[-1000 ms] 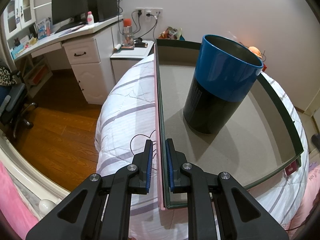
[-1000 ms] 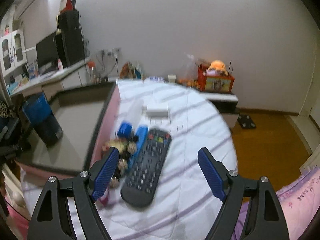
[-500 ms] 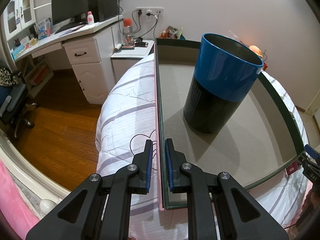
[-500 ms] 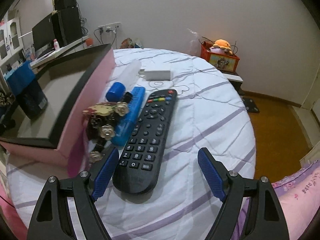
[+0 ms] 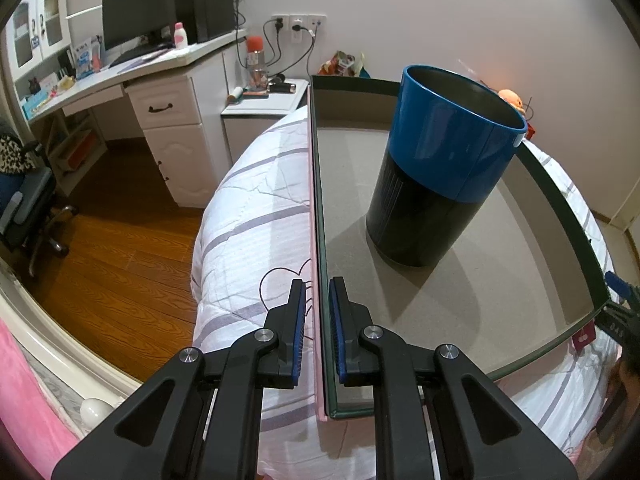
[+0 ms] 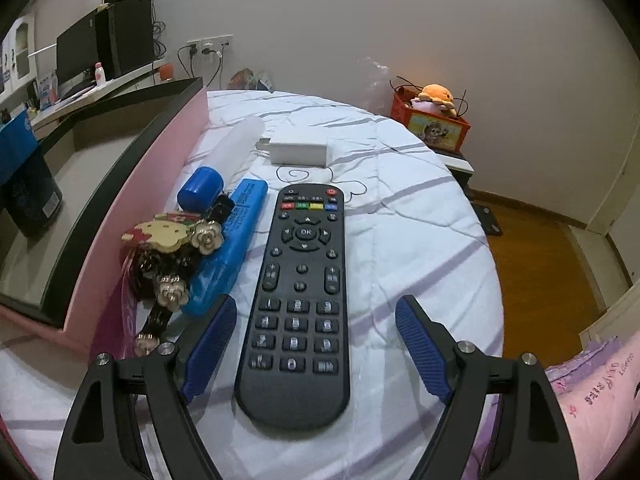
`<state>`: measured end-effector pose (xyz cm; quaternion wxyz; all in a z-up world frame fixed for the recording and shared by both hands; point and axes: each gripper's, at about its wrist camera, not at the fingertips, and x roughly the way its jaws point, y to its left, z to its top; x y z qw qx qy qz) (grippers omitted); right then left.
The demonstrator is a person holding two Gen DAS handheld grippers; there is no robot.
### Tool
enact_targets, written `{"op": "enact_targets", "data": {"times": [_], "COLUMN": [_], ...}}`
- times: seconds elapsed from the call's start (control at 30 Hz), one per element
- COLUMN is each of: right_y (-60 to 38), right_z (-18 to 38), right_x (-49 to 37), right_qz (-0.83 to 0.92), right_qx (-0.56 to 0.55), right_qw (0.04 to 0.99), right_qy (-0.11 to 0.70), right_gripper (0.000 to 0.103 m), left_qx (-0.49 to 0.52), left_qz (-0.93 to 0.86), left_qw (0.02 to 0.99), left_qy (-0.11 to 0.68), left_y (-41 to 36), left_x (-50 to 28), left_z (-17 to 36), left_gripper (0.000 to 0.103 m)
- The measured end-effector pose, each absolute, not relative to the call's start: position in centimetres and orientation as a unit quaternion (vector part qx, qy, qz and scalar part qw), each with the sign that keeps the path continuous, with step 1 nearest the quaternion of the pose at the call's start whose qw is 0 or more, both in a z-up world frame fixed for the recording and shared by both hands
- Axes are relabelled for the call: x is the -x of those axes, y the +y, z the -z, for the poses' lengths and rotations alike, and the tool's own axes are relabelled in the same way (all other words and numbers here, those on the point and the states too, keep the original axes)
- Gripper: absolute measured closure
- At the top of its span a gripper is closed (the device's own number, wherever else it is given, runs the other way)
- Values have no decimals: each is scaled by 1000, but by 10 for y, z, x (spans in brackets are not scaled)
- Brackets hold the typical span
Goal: Organize rigid objects
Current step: 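Grasp the black TV remote with the right tool, then carry the remote into the tray beside the tumbler and release it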
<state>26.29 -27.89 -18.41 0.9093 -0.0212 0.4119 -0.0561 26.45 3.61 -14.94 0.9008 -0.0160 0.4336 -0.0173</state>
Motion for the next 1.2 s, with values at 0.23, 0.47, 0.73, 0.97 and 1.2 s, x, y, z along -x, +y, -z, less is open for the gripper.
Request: {"op": "enact_targets", "data": {"times": [0.23,0.47,0.73,0.97,1.2], "right_y": [-280,-278,-277,-279,-273], "right_z": [183,180,168,149,131], "right_x": [-270,-270,-261,-257,-254], "right_qz": [38,23,22,26,23], "right_qx": [12,8,11,7,13], "right_qw": [907,907,913,924,933], "right_qy": [419,421,406,382,360], "right_gripper": [49,58,58,58,58], "left_qx": [14,14,14,14,15], "left_qz": [17,16,17,17,18], "left_qw": [901,901,900,900,900], "left_qy": [434,434,435,435,435], "left_y": [36,36,35,36,35], "left_x": [-265,-266,-267,-267,-267], "left_z": [150,151,151,152,152], "left_gripper": [91,91,91,91,91]}}
